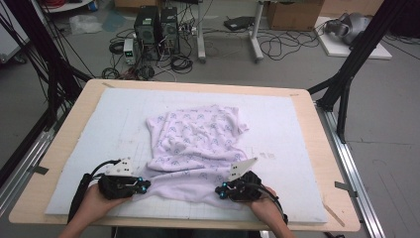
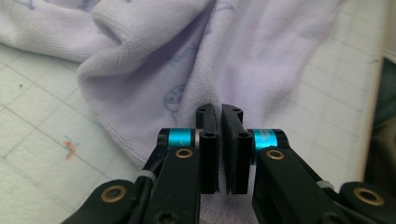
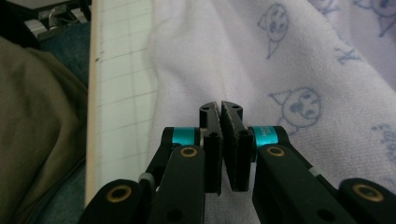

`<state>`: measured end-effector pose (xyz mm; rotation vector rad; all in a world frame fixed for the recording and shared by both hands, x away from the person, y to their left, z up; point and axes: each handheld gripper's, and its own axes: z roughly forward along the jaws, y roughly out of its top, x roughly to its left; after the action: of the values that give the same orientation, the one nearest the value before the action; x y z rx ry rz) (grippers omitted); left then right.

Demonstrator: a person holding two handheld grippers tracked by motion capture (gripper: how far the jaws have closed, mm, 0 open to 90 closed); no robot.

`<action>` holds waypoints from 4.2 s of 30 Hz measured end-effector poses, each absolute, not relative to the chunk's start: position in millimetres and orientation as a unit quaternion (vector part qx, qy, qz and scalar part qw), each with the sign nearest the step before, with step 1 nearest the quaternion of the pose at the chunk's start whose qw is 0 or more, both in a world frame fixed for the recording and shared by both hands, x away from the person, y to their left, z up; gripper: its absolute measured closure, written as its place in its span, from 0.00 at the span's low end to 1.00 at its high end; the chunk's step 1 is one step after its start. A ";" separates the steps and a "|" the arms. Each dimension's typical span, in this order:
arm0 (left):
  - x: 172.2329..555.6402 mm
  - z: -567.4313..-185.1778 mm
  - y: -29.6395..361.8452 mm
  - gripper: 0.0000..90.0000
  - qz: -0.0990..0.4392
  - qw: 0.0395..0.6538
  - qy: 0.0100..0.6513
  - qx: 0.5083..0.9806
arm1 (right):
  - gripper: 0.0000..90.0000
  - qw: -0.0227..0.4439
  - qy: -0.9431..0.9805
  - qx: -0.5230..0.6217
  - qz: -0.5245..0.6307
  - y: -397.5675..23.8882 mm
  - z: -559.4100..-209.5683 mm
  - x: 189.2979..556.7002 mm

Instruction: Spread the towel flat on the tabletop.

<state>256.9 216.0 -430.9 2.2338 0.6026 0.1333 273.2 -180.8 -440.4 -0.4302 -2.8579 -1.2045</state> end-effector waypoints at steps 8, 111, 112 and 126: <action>213.3 -415.1 226.1 0.93 0.057 0.420 0.213 0.881 | 0.97 0.022 -0.908 -0.107 -0.404 -189.4 -423.4 232.3; 293.1 -427.6 196.0 0.96 0.085 0.411 0.241 0.875 | 0.67 -0.070 -0.903 -0.200 -0.374 -221.3 -441.9 285.1; 291.0 -424.6 204.2 0.96 0.090 0.415 0.247 0.871 | 0.67 -0.068 -0.903 -0.200 -0.374 -221.4 -441.8 285.3; 283.8 -421.5 234.6 0.69 0.094 0.414 0.280 0.861 | 0.65 -0.078 -0.906 -0.194 -0.367 -221.2 -439.4 284.7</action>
<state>283.8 234.6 -421.5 2.1635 0.7047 0.2362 284.7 -221.2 -439.4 -0.6428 -2.9977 -1.2138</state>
